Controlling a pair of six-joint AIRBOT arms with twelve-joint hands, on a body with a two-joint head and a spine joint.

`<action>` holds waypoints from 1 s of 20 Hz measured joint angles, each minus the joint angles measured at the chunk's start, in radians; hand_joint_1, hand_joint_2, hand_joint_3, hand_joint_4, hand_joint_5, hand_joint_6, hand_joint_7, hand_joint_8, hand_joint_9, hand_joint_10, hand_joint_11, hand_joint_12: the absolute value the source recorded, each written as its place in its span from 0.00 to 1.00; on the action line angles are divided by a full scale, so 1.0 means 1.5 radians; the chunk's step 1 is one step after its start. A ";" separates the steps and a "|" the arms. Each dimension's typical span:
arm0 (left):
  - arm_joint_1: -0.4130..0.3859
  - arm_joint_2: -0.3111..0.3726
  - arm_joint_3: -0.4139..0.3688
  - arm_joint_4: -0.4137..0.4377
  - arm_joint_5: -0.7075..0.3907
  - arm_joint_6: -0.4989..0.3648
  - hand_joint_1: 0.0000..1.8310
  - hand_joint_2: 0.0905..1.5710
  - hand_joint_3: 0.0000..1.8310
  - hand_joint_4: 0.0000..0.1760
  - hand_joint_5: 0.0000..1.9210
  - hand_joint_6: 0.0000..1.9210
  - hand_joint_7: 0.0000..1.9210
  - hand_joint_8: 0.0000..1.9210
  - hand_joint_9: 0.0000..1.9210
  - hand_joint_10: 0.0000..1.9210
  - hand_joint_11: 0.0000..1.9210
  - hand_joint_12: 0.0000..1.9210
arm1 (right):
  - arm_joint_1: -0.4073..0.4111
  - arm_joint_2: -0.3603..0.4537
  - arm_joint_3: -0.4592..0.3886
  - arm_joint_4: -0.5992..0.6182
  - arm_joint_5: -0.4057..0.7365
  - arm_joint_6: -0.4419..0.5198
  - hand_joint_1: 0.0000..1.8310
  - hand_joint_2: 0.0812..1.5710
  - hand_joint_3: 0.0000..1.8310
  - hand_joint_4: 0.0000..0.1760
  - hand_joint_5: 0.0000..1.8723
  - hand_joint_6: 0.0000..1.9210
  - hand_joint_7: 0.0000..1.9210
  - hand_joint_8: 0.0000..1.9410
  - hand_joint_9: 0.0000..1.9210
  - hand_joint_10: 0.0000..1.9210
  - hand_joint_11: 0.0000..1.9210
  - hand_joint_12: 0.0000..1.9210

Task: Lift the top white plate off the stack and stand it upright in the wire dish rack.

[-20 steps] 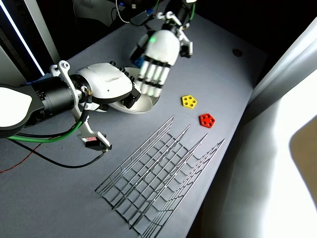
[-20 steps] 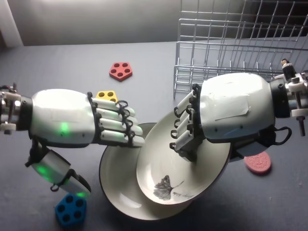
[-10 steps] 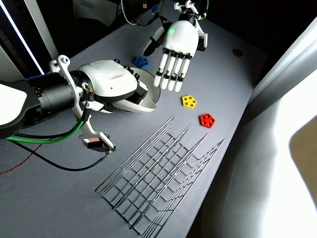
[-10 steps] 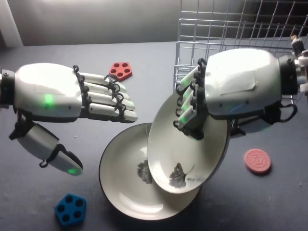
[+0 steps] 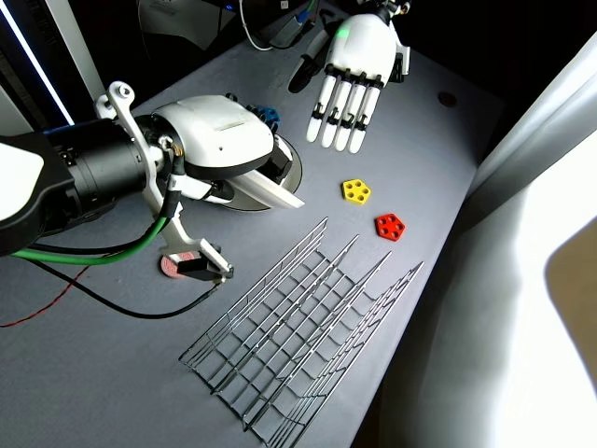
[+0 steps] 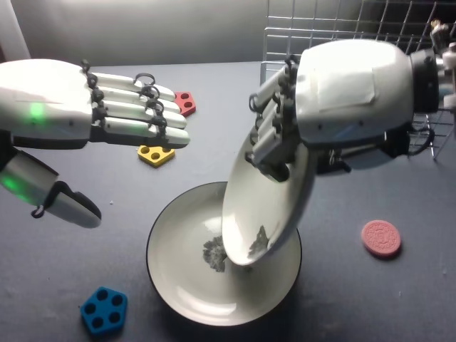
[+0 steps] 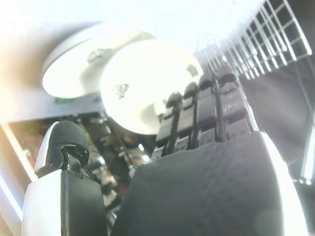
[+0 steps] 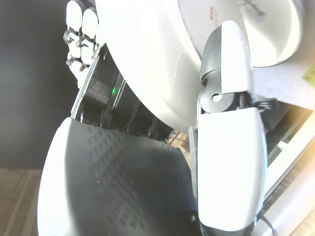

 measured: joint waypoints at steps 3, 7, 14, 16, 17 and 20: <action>0.000 0.004 0.022 -0.008 -0.034 -0.002 0.12 0.65 0.00 0.00 0.04 0.00 0.04 0.00 0.05 0.00 0.02 0.07 | 0.014 0.003 0.006 -0.001 0.002 0.026 0.82 0.63 0.00 0.00 0.56 0.40 0.61 0.20 0.67 0.26 0.50 0.71; 0.000 0.010 0.039 -0.006 -0.071 -0.002 0.14 0.64 0.00 0.00 0.04 0.00 0.05 0.00 0.05 0.00 0.00 0.14 | 0.034 0.003 0.020 -0.021 -0.001 0.051 0.82 0.64 0.00 0.00 0.57 0.42 0.62 0.16 0.65 0.29 0.49 0.72; 0.000 0.012 0.037 -0.006 -0.078 -0.002 0.14 0.67 0.00 0.00 0.00 0.00 0.00 0.00 0.00 0.00 0.00 0.03 | 0.058 0.001 0.049 -0.035 0.007 0.058 0.81 0.69 0.00 0.00 0.45 0.53 0.51 0.39 0.55 0.47 0.38 0.83; 0.000 0.012 0.029 -0.006 -0.079 -0.002 0.16 0.67 0.00 0.00 0.01 0.00 0.01 0.00 0.01 0.00 0.01 0.03 | 0.071 -0.002 0.050 -0.036 0.010 0.058 0.82 0.66 0.00 0.00 0.50 0.47 0.55 0.34 0.60 0.39 0.43 0.80; 0.000 0.012 0.027 -0.006 -0.079 -0.002 0.16 0.67 0.00 0.00 0.01 0.00 0.01 0.00 0.01 0.00 0.01 0.03 | 0.074 -0.003 0.050 -0.036 0.011 0.058 0.81 0.69 0.00 0.00 0.46 0.52 0.51 0.40 0.56 0.45 0.39 0.83; -0.002 0.012 0.025 -0.011 -0.079 -0.002 0.16 0.66 0.00 0.00 0.02 0.00 0.01 0.00 0.01 0.00 0.02 0.04 | 0.083 -0.011 0.051 -0.035 0.012 0.058 0.81 0.71 0.00 0.00 0.40 0.60 0.47 0.44 0.52 0.51 0.35 0.87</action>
